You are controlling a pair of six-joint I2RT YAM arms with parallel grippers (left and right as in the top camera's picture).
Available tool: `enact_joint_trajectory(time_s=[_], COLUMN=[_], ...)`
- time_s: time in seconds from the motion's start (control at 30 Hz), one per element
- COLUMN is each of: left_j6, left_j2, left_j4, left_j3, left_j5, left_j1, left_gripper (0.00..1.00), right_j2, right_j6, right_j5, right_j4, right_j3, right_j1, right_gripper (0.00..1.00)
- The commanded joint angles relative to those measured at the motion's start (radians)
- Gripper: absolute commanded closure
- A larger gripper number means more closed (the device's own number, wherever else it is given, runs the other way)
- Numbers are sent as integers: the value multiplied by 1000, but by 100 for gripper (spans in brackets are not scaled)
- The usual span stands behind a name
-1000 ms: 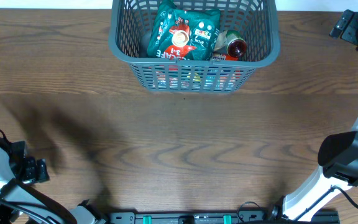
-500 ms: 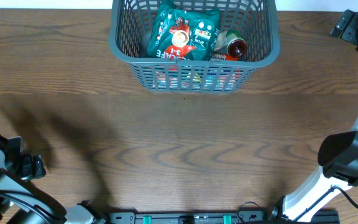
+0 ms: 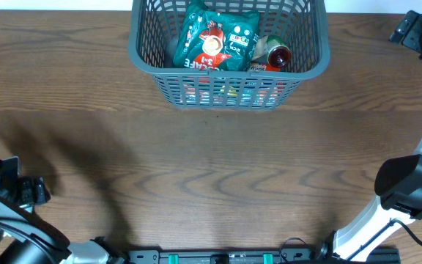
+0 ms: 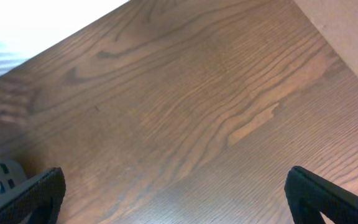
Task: Pack container
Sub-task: 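Grasp the light green tissue pouch with the left gripper, then carry the tissue pouch into the basket and release, left gripper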
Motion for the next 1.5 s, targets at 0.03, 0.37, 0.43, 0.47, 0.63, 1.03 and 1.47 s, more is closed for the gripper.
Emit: enact_joint_trajectory(time_s=[0.03,0.37,0.43,0.47,0.63,1.03,1.47], left_j6=[-20,-28,-28,-28,-28,-31,-47], left_j2=[15,55,77,87,104,104,103], left_j4=[35,74,72,72,85,54,80], left_j3=[24,24,24,24,24,24,26], left_j5=[79,121,121,121,119,119,122], left_j1=[5,8,8,8,14,103,98], left_gripper=[1,2,1,1,0,31,86], right_j2=[-8,-8,-8,-8,-8,-8,-8], right_j6=[31,35,35,39,42,53,53], right_j5=[2,2,2,3,2,3,3], right_j4=[2,-6,-9,-10,-19,-35,-58], right_j3=[-3,-3,-3,-3,-3,-3,-3], right_j1=[10,10,10,10,10,10,10], right_gripper=[1,1,1,1,1,1,1])
